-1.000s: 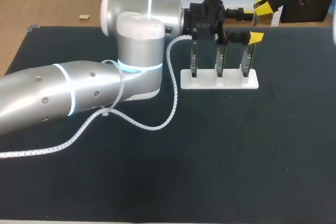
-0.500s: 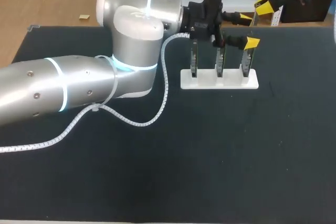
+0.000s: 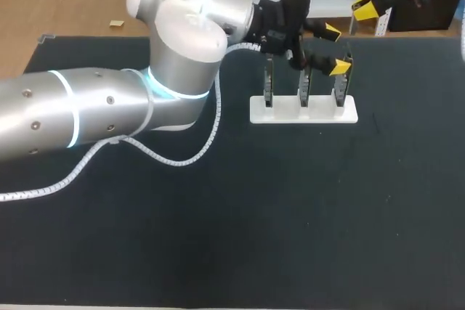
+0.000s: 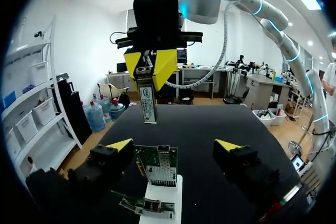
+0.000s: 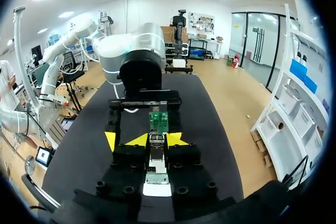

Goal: Pick up the optical module with the left hand, and insert it into the network port with the right hand.

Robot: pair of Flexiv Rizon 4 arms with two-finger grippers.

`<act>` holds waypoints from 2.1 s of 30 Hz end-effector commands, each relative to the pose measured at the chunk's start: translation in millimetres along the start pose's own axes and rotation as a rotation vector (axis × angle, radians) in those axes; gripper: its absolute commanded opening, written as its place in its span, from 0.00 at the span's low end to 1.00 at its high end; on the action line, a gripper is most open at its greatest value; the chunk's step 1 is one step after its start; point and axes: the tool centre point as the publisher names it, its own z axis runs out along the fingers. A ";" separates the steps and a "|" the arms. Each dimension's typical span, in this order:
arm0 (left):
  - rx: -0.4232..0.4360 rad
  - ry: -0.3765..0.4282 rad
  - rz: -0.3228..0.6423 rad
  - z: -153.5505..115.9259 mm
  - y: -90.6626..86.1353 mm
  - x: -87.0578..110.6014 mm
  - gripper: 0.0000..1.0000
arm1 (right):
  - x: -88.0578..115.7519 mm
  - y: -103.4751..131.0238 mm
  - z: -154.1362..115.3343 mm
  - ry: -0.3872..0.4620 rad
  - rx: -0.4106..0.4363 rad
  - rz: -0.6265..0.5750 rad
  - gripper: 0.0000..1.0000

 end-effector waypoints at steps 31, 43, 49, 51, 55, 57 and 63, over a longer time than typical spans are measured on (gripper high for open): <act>0.029 0.137 -0.012 3.0 -0.7 14.7 1.00 | 2.3 -4.7 2.9 0.015 0.004 0.000 0.00; 0.063 0.171 -0.011 5.6 -2.6 19.2 1.00 | 2.3 -5.4 2.1 0.014 0.006 0.000 0.00; 0.065 0.183 -0.011 5.9 -0.9 20.6 1.00 | 2.0 -5.0 1.9 0.014 0.008 -0.001 0.00; 0.067 0.185 -0.010 6.6 -0.3 20.7 1.00 | 2.0 -4.8 1.8 0.014 0.009 0.000 0.00; 0.074 0.191 -0.008 8.9 -1.7 23.1 1.00 | 2.4 -3.7 1.1 0.015 0.011 0.002 0.00; 0.075 0.193 -0.011 9.1 -2.1 23.9 1.00 | 2.5 -3.1 0.7 0.012 0.012 0.002 0.00; 0.073 0.196 -0.007 7.9 -0.9 23.3 1.00 | 2.4 -2.4 0.8 0.010 0.016 0.002 0.00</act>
